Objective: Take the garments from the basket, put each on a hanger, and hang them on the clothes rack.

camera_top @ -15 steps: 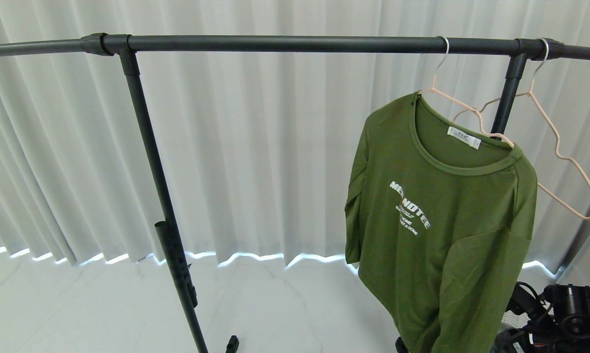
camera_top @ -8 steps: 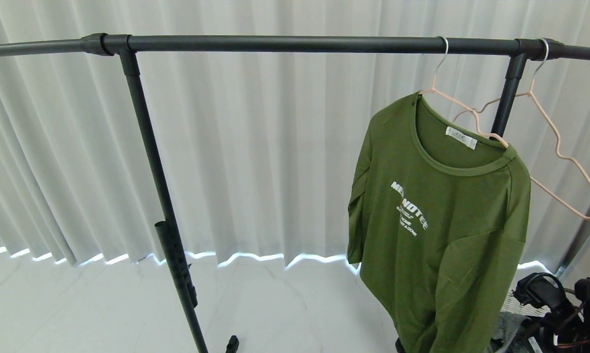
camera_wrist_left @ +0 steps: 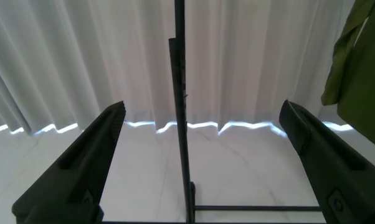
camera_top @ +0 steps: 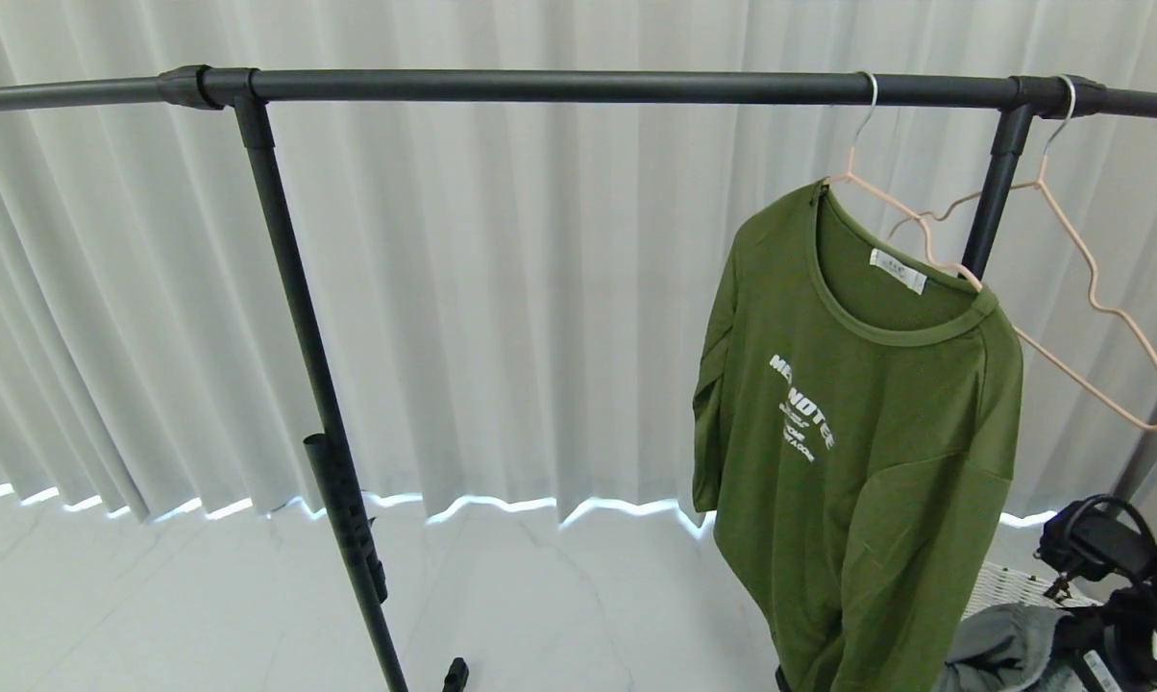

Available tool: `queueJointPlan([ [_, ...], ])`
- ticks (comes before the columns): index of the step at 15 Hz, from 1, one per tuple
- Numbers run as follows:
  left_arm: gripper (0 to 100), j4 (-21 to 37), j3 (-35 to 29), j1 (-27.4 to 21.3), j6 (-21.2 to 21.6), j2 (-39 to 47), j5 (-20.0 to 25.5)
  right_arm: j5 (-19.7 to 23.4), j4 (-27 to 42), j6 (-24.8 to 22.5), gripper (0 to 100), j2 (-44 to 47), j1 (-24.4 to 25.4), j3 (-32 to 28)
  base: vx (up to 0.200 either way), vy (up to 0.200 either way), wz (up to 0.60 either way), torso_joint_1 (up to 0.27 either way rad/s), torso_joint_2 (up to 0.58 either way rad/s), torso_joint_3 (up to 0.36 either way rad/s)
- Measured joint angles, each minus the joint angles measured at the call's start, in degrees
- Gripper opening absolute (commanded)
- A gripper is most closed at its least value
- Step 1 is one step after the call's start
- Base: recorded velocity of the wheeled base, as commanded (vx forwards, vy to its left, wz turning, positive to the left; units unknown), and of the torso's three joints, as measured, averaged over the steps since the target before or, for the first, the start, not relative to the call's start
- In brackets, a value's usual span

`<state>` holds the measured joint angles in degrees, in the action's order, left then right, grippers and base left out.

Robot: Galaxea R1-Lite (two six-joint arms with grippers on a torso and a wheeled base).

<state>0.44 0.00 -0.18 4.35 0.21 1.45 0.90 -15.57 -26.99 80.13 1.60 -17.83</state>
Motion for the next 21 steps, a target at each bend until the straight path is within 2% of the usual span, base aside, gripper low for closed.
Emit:
queueJointPlan([
  [2, 100, 0.0, 0.0, 0.0, -4.02, 0.0, -0.55, 0.11, 16.46, 0.01, 0, -9.35, 1.97, -8.34, 0.0, 0.0, 0.0, 0.0, 0.0, 0.0],
  [3, 100, 0.0, 0.0, 0.0, -4.28, -0.02, -0.85, 0.1, 21.44, 0.01, 0, -13.48, 3.41, -11.57, 0.0, 0.0, 0.0, 0.0, 0.0, 0.0],
  [5, 100, 0.0, 0.0, 0.0, -4.22, 0.0, -0.88, -0.66, 25.0, -0.07, 0, -19.41, 6.31, -14.38, 0.0, 0.0, 0.0, 0.0, 0.0, 0.0],
  [7, 100, 0.0, 0.0, 0.0, -4.24, 0.0, -0.85, -1.88, 25.49, -0.13, 0, -22.91, 7.46, -15.2, 0.0, 0.0, 0.0, 0.0, 0.0, 0.0],
  [17, 100, 0.1, 0.0, 0.02, -3.32, 0.0, -0.67, -1.79, 25.17, -0.78, 0, -27.76, 10.22, -15.59, -0.2, 0.0, 0.0, 0.003, 0.0, 0.002],
  [21, 100, 0.05, 0.0, 0.0, -2.79, 0.0, -0.63, -1.79, 25.09, -0.71, 0, -28.23, 12.18, -15.65, 0.0, 0.0, 0.0, 0.0, 0.0, 0.0],
])
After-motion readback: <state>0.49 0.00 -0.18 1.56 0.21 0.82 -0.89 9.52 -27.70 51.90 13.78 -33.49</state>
